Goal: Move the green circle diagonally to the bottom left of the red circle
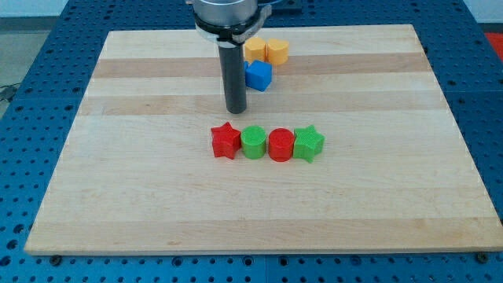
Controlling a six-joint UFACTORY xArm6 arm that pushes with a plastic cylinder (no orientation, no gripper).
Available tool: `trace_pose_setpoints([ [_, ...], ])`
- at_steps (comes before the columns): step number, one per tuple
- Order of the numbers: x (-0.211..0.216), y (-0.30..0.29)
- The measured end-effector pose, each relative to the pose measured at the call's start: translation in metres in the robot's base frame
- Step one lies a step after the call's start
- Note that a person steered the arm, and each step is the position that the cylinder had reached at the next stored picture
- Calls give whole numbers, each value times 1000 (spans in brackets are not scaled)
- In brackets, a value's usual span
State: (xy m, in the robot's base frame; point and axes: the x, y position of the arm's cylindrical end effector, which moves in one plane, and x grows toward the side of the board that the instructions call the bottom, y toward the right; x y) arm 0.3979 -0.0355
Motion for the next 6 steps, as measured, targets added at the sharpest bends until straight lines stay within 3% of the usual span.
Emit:
trace_pose_setpoints([
  [2,20,37],
  [6,105,22],
])
